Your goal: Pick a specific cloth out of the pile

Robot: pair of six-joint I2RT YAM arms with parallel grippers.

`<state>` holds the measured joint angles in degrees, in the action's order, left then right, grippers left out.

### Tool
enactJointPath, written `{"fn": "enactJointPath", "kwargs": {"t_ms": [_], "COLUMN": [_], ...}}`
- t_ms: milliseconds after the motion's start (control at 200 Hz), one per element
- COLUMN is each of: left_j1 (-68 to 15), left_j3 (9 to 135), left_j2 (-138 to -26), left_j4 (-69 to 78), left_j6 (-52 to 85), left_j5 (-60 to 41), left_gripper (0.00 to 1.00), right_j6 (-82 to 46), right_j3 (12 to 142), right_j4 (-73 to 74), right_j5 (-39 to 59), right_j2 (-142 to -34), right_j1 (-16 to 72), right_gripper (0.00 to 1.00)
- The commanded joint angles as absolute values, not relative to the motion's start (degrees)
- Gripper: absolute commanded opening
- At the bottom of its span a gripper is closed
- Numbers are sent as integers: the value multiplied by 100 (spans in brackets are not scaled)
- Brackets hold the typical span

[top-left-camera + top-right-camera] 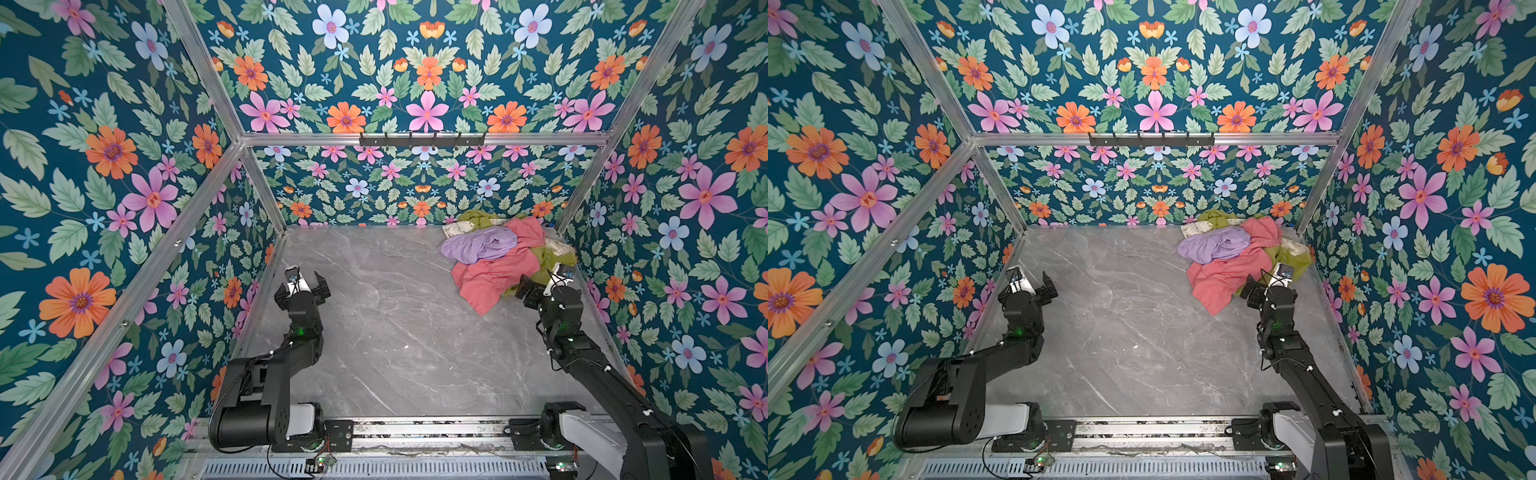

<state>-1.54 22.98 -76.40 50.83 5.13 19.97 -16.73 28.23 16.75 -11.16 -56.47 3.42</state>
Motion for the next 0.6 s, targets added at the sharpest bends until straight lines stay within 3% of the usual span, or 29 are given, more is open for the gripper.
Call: {"fn": "enactJointPath", "kwargs": {"t_ms": [0, 310, 595], "left_j1": [-160, -167, -234], "left_j3": [2590, 3678, 4140], "left_j2": [-7493, -7451, -7471], "left_j4": [3959, 1978, 1278], "left_j6": [864, 1552, 2095], "left_j5": [2308, 2178, 1262], "left_gripper": [100, 100, 100], "right_j6": [-2338, -2647, -2574], "right_j3": [3081, 3933, 5030], "right_j4": [890, -343, -1278], "right_j5": [-1195, -432, 352], "right_j2": [-5569, -5511, -6156], "right_j1": [343, 244, -209], "right_gripper": [99, 99, 99]}}
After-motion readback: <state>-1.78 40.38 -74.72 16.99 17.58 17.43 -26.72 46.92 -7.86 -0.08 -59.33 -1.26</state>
